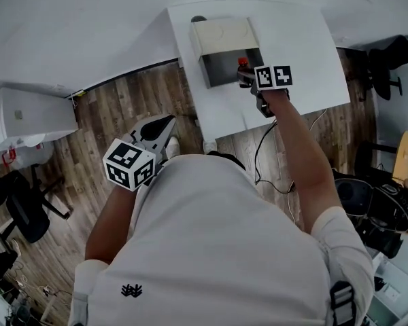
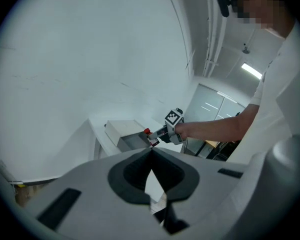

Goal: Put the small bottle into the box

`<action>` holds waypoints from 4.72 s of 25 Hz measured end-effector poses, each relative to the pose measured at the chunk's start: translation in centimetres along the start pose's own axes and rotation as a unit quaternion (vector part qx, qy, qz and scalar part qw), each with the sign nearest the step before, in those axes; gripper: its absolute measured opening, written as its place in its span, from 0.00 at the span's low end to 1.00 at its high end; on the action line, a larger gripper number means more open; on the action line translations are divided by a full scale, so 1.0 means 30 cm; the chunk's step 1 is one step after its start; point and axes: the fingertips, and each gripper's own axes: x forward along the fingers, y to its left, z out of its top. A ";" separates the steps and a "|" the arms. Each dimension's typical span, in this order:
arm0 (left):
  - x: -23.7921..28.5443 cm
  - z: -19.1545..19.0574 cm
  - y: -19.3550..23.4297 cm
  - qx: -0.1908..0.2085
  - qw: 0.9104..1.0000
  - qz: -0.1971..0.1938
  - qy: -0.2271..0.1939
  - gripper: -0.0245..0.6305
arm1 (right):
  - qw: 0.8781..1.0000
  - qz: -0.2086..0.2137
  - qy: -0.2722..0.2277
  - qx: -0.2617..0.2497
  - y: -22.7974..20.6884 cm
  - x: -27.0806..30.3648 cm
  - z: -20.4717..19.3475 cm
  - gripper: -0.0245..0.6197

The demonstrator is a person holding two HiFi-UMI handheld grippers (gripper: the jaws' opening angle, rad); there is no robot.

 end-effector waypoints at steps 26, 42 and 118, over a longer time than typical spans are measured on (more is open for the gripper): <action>0.025 -0.010 0.066 -0.049 0.996 0.079 -0.006 0.05 | 0.995 -0.023 0.097 -0.003 -0.127 0.248 -0.010 0.35; 0.050 -0.008 0.061 -0.057 0.996 0.074 -0.002 0.05 | 0.987 -0.040 0.156 0.008 -0.150 0.272 -0.046 0.36; -0.014 -0.100 0.144 0.014 0.998 -0.042 0.050 0.05 | 0.986 0.073 -0.143 -0.043 0.541 -0.162 -0.351 0.05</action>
